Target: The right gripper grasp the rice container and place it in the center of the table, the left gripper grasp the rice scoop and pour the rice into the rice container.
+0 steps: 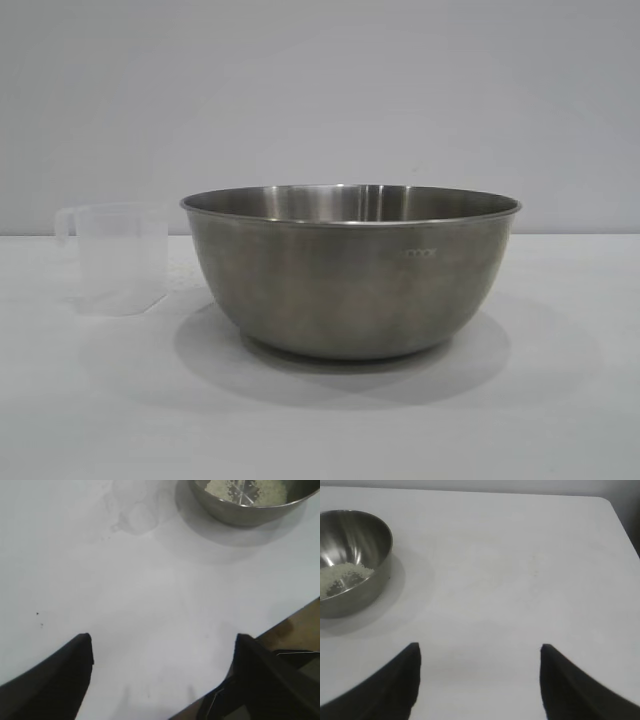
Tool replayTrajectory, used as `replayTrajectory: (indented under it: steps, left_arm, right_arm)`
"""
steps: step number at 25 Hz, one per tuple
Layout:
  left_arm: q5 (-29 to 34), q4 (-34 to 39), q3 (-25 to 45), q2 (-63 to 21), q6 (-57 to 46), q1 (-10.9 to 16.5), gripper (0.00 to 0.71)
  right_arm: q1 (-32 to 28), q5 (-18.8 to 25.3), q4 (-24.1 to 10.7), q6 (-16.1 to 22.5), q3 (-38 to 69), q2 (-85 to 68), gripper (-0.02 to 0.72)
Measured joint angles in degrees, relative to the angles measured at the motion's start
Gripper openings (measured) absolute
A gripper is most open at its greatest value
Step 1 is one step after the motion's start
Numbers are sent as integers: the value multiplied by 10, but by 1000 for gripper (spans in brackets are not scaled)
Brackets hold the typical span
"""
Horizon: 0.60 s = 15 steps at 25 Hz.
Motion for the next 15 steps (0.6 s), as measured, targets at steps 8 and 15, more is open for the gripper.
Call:
replayTrajectory:
  steps: [8, 15]
  left_arm:
    - [6, 31, 22, -70, -38, 0, 511]
    - [-3, 31, 45, -91, -44, 0, 511]
  right_arm:
    - [0, 0, 0, 0, 0, 0, 414]
    - [0, 0, 0, 0, 0, 0, 414]
